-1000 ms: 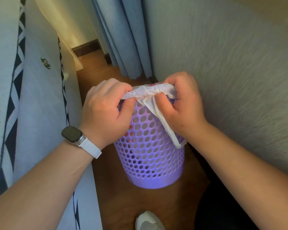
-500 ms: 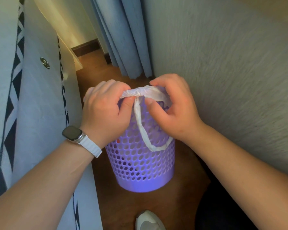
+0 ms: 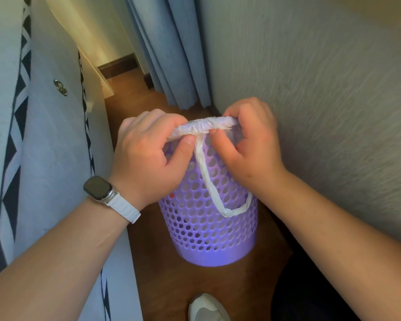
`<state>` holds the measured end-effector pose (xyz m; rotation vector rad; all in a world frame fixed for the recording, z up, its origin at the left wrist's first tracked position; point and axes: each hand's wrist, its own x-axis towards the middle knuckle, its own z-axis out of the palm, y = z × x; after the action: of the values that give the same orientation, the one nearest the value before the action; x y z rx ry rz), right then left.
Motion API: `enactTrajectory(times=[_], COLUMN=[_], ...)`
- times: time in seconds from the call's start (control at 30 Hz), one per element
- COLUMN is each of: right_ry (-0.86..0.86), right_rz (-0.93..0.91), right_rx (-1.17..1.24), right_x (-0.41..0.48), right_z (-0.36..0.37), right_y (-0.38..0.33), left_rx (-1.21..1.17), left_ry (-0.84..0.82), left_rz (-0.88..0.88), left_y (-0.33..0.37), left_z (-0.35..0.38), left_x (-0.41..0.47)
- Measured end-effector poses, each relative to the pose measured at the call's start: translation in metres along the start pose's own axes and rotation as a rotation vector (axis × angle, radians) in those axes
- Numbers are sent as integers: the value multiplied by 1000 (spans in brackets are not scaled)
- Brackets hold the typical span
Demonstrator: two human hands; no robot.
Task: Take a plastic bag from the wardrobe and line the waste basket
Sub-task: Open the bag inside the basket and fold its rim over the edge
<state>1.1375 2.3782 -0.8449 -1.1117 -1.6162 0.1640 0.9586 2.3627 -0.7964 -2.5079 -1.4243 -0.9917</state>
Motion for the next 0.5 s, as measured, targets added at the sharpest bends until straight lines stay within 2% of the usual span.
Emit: enactTrajectory(times=[0.23,0.5], right_ry=[6,-112], right_rz=[-25,-32], right_rx=[-49,115], right_x=[-3,2], right_z=[2,-1], right_y=[-6,4], left_rx=[36,37], left_ry=[-5,21], left_rz=[-3,-97], left_y=[10,-7], left_z=[4,3], left_x=[-1,0])
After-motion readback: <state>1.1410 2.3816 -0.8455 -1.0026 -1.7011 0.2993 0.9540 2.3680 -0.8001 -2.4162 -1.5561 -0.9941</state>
